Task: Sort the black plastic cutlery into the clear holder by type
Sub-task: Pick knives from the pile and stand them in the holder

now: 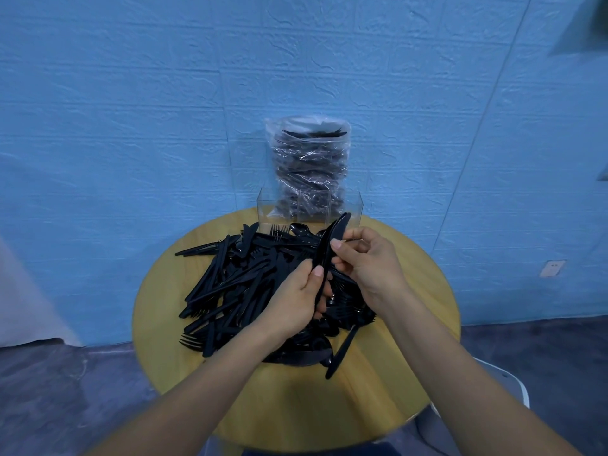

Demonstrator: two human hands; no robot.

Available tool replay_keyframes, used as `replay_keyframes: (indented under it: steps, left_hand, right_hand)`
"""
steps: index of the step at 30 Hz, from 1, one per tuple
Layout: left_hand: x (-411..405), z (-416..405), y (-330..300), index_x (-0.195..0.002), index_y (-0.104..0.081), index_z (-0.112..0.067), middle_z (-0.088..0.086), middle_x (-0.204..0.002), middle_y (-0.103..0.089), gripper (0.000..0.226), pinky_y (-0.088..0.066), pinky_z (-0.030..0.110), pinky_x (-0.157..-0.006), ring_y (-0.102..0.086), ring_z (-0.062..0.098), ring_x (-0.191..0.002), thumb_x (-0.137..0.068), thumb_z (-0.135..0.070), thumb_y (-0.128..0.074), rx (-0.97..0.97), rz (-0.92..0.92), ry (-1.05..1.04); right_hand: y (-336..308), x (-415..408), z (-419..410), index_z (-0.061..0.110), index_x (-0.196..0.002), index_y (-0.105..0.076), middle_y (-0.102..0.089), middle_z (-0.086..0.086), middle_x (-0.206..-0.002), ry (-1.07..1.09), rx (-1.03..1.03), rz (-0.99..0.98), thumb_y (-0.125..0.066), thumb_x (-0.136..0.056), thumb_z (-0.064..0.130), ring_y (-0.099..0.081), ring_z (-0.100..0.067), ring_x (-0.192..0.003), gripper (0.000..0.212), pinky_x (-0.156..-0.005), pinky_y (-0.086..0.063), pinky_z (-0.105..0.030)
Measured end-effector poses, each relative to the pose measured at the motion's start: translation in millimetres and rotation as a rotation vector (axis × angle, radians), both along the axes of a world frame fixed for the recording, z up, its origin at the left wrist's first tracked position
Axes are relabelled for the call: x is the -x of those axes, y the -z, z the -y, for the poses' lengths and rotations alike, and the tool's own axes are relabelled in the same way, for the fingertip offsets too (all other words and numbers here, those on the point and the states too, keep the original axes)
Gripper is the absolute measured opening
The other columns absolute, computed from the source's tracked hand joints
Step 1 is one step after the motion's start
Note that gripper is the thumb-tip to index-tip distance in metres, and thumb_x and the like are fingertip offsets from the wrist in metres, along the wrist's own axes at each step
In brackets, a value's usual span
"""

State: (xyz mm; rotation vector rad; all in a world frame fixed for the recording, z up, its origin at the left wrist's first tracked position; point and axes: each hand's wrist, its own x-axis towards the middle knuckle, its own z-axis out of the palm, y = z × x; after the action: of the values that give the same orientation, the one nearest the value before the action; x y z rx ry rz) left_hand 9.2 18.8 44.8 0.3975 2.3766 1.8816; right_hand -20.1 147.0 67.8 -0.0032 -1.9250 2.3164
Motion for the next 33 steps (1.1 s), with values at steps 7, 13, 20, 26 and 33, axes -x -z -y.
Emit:
replay_keyframes:
  steps: [7, 13, 20, 26, 33]
  left_hand:
    - [1, 1, -2, -0.087, -0.046, -0.014, -0.002, -0.07, -0.043, 0.026, -0.036, 0.013, -0.051, -0.039, 0.0, -0.052, -0.103, -0.022, -0.027, 0.058, -0.061, 0.018]
    - [1, 1, 4, -0.08, -0.038, -0.023, -0.004, -0.073, -0.046, 0.024, -0.04, 0.029, -0.063, -0.042, 0.009, -0.064, -0.102, -0.024, -0.028, 0.232, -0.182, 0.077]
    - [-4, -4, 8, -0.104, -0.038, -0.013, 0.0, -0.075, -0.05, 0.023, -0.043, 0.044, -0.061, -0.047, 0.018, -0.063, -0.101, -0.033, -0.026, 0.428, -0.262, 0.061]
    - [0, -13, 15, -0.083, -0.036, -0.02, 0.001, -0.066, -0.043, 0.021, -0.037, 0.044, -0.054, -0.038, 0.018, -0.057, -0.101, -0.027, -0.028, 0.437, -0.285, 0.049]
    - [9, -39, 20, -0.093, -0.041, -0.015, 0.0, -0.068, -0.046, 0.024, -0.034, 0.037, -0.053, -0.042, 0.014, -0.057, -0.101, -0.034, -0.029, 0.473, -0.226, 0.113]
  right_hand:
    - [-7, 1, -4, 0.013, -0.117, -0.051, -0.058, 0.0, -0.078, -0.018, -0.127, -0.059, -0.059, -0.093, 0.021, -0.054, -0.005, -0.058, 0.026, -0.055, -0.043, -0.02]
    - [-6, 8, -1, 0.023, -0.117, -0.051, -0.052, 0.011, -0.084, 0.079, -0.525, -0.237, -0.047, -0.096, 0.041, -0.046, -0.002, -0.071, 0.028, -0.066, -0.039, -0.021]
    - [6, 4, -4, 0.012, -0.087, -0.055, -0.049, 0.006, -0.064, 0.244, -0.724, -0.263, -0.043, -0.1, 0.031, -0.042, -0.005, -0.054, 0.026, -0.05, -0.034, -0.014]
    - [18, 1, -16, 0.019, -0.108, -0.045, -0.057, 0.005, -0.078, 0.2, -0.554, -0.131, -0.042, -0.098, 0.043, -0.057, -0.009, -0.069, 0.027, -0.064, -0.043, -0.017]
    - [28, 12, -32, 0.013, -0.095, -0.053, -0.052, 0.01, -0.071, 0.354, -0.57, -0.152, -0.047, -0.098, 0.029, -0.046, -0.001, -0.058, 0.018, -0.052, -0.036, -0.01]
